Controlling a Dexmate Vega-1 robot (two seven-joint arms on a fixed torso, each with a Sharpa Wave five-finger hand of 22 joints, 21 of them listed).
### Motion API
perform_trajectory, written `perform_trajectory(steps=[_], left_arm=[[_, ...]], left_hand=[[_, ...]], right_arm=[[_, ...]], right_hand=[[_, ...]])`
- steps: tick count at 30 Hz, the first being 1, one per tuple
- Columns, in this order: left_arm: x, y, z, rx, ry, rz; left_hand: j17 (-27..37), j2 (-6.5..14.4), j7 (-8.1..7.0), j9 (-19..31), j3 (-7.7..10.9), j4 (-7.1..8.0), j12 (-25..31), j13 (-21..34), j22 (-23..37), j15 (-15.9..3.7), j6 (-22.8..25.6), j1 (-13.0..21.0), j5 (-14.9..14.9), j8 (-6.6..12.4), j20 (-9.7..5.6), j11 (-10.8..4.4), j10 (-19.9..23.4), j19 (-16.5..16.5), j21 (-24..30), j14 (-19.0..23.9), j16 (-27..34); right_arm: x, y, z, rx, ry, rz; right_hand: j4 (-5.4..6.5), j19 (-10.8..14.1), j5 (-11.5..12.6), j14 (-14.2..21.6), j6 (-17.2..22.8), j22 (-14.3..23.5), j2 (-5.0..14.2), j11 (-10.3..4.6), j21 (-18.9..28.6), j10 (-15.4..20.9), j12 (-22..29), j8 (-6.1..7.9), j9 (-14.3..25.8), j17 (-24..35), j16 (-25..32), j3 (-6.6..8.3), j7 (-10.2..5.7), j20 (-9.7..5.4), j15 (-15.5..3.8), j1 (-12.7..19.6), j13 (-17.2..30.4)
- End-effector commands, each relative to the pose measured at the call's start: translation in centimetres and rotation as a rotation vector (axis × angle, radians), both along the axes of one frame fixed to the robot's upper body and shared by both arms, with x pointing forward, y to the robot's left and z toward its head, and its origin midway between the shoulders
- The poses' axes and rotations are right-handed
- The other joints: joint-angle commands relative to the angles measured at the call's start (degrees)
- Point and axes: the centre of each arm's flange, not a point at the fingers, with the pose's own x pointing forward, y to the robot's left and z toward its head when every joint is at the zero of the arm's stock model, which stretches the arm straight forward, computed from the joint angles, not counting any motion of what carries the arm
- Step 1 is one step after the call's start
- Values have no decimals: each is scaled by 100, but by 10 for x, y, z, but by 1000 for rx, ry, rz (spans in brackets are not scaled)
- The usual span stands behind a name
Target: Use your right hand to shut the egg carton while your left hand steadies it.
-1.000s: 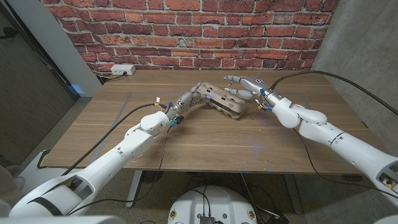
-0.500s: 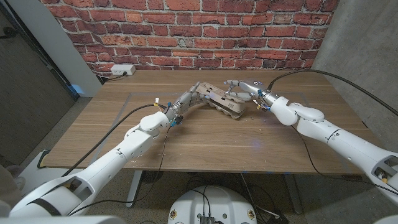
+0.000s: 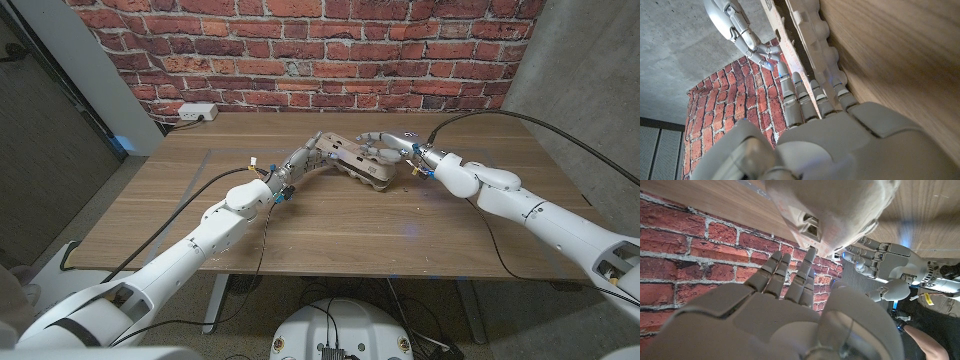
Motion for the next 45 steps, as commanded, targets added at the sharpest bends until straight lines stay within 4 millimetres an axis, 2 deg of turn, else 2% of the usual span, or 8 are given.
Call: perform_trajectory(steps=[1, 5, 6, 14, 21, 32, 40, 45], left_arm=[[-5, 2, 0, 0, -2, 7], [-9, 6, -1, 0, -6, 11], [-10, 8, 0, 2, -9, 14], [-18, 26, -1, -10, -21, 26], [-24, 47, -7, -29, -24, 30], [-28, 78, -9, -48, -43, 13], [-28, 85, -8, -49, -38, -3], [-25, 84, -6, -45, -39, -3]], left_hand=[[29, 50, -6, 35, -20, 10, 25, 27, 14, -251, 41, 8, 17, 73, 57, 10, 33, 30, -2, 36, 28], [37, 53, 14, 60, -23, 9, 48, 46, 14, -266, 21, 12, 17, 88, 55, 2, 80, 32, -1, 57, 40], [40, 55, 11, 68, -24, 9, 54, 53, 15, -269, 5, 14, 17, 89, 57, -8, 91, 29, -1, 71, 45], [58, 68, -4, 116, -30, 12, 105, 95, 16, -281, -47, 18, 16, 116, 59, -85, 159, 26, 0, 110, 54], [69, 69, 7, 144, -37, 14, 115, 120, 16, -272, -72, 19, 15, 133, 63, -70, 144, 24, 0, 110, 49], [86, 71, 7, 189, -52, 19, 96, 167, 17, -244, -178, 16, 13, 138, 66, -56, 55, 22, 2, 73, 36], [97, 71, -8, 214, -66, 24, 80, 199, 17, -225, -276, 11, 12, 127, 70, -44, 28, 15, 1, 38, 37], [103, 70, -12, 225, -75, 26, 72, 216, 17, -217, -309, 7, 12, 127, 73, -44, 17, 12, 1, 21, 39]], right_arm=[[3, 9, -4, -72, 69, 29], [4, 12, -4, -75, 64, 24], [4, 13, -3, -67, 60, 22], [7, 19, -4, -55, 68, -5], [8, 30, -14, -81, 96, -43], [6, 41, -15, -68, 86, -113], [-1, 38, -11, -28, 49, -128], [-6, 31, -4, 20, -4, -107]], right_hand=[[-6, -102, 32, -185, -141, 28, 4, -1, -18, -248, -171, -68, 5, 70, 32, 394, -68, -104, -933, -137, -157], [-33, -141, 34, -257, -294, 31, -3, -1, -16, -300, -225, -120, 2, 102, 47, 587, -43, -126, -942, -154, -234], [-62, -143, 23, -265, -474, 32, -37, 5, -6, -335, -260, -169, -1, 130, 77, 661, 12, -122, -939, -174, -285], [-102, -139, 7, -274, -571, 32, -85, 15, 5, -311, -267, -177, -2, 150, 99, 685, 77, -105, -932, -195, -329], [-153, -146, 15, -269, -566, 32, -58, 18, 9, -268, -260, -156, -2, 150, 108, 748, 66, -119, -941, -162, -356], [-181, -152, 18, -263, -587, 32, -57, 29, 16, -174, -235, -143, -3, 162, 127, 804, 76, -125, -938, -150, -389], [-210, -124, 8, -192, -590, 33, -111, 45, 38, -32, -193, -123, -4, 179, 175, 821, 81, -83, -939, -164, -428], [-273, -54, -3, -47, -513, 36, -150, 40, 81, 198, -107, -75, -3, 194, 249, 826, 55, -41, -958, -174, -454]])
